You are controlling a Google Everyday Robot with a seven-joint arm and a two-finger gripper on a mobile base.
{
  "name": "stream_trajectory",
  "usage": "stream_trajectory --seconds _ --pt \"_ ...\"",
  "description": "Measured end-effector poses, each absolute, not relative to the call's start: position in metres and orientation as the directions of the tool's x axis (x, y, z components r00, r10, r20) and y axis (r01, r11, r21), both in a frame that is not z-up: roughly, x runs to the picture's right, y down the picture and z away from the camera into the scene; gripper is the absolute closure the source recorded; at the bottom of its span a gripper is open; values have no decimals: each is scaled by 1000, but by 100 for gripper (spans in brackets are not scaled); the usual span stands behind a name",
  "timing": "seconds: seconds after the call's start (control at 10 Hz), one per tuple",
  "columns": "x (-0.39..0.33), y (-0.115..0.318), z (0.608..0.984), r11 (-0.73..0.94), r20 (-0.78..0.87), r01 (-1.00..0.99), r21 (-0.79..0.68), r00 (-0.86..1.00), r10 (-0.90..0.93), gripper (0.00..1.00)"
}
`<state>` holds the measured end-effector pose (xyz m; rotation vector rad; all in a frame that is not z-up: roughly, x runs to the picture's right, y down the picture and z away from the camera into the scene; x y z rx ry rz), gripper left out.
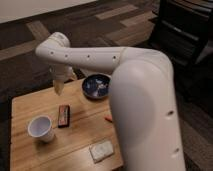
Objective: Drag the ceramic bowl in a circle
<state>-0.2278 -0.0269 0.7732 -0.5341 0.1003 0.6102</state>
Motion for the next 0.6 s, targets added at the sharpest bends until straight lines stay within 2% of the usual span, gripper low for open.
stream_trajectory --seconds 0.4,0.6 --pt "-245 -87 839 731 -182 -493 -472 866 466 35" --pt "-245 -100 852 732 -173 -490 -473 867 468 35"
